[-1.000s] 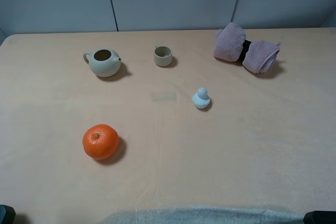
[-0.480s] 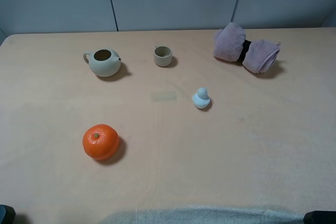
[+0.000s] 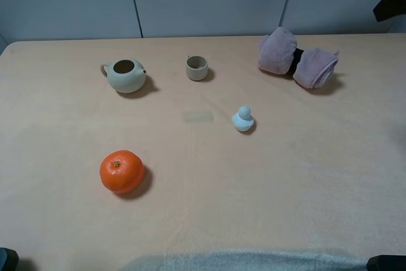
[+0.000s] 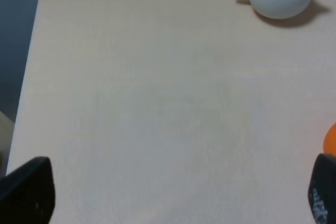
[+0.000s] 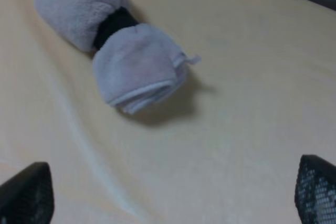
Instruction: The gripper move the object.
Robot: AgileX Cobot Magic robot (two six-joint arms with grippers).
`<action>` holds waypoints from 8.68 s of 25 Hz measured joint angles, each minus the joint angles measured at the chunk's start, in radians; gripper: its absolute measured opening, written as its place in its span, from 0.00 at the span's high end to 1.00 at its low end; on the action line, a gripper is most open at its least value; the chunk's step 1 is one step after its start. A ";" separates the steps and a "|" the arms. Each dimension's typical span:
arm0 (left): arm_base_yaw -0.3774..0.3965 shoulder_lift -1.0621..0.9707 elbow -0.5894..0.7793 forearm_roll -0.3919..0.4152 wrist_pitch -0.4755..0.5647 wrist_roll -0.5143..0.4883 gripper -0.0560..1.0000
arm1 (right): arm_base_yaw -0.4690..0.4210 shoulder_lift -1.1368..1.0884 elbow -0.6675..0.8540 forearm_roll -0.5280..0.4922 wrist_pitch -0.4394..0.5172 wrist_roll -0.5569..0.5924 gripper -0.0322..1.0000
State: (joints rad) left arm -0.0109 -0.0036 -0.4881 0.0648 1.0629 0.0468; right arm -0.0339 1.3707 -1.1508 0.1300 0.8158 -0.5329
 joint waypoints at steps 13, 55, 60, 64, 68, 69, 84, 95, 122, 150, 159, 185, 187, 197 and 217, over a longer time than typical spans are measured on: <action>0.000 0.000 0.000 0.000 0.000 0.000 0.04 | 0.000 0.267 -0.150 0.067 -0.002 -0.147 0.30; 0.000 0.000 0.000 0.000 0.000 0.000 0.04 | 0.080 0.736 -0.444 0.136 -0.001 -0.366 0.30; 0.000 0.000 0.000 0.000 0.000 0.000 0.04 | 0.084 0.779 -0.475 0.146 -0.001 -0.382 0.30; 0.000 0.000 0.000 0.000 0.000 0.000 0.04 | 0.099 0.817 -0.511 0.143 0.001 -0.385 0.30; 0.000 0.000 0.000 0.000 0.000 0.000 0.04 | 0.106 0.856 -0.535 0.144 0.010 -0.385 0.30; 0.000 0.000 0.000 0.000 0.000 0.000 0.04 | 0.108 0.863 -0.535 0.143 0.013 -0.385 0.30; 0.000 0.000 0.000 0.000 0.000 0.000 0.04 | 0.112 0.921 -0.536 0.147 0.017 -0.385 0.30; 0.000 0.000 0.000 0.000 0.000 0.000 0.04 | 0.112 0.921 -0.536 0.147 0.019 -0.385 0.36; 0.000 0.000 0.000 0.000 0.000 0.000 0.04 | 0.112 0.877 -0.536 0.131 0.077 -0.319 0.62; 0.000 0.000 0.000 0.000 0.000 0.000 0.04 | 0.235 0.656 -0.536 0.051 0.288 0.003 0.62; 0.000 0.000 0.000 0.000 0.000 0.000 0.04 | 0.334 0.618 -0.536 0.033 0.326 0.097 0.62; 0.000 0.000 0.000 0.000 0.000 0.000 0.04 | 0.712 0.622 -0.670 0.003 0.311 0.368 0.62; 0.000 0.000 0.000 0.000 0.000 0.000 0.04 | 0.731 0.642 -0.715 0.003 0.328 0.372 0.62; 0.000 0.000 0.000 0.000 0.000 0.000 0.04 | 0.839 0.780 -0.930 -0.002 0.372 0.386 0.62; 0.000 0.000 0.000 0.001 0.000 0.000 0.04 | 0.962 0.898 -1.025 0.062 0.179 0.416 0.62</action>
State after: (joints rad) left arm -0.0109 -0.0036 -0.4881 0.0657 1.0629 0.0468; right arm 0.9276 2.2689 -2.1760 0.1921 0.9945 -0.1166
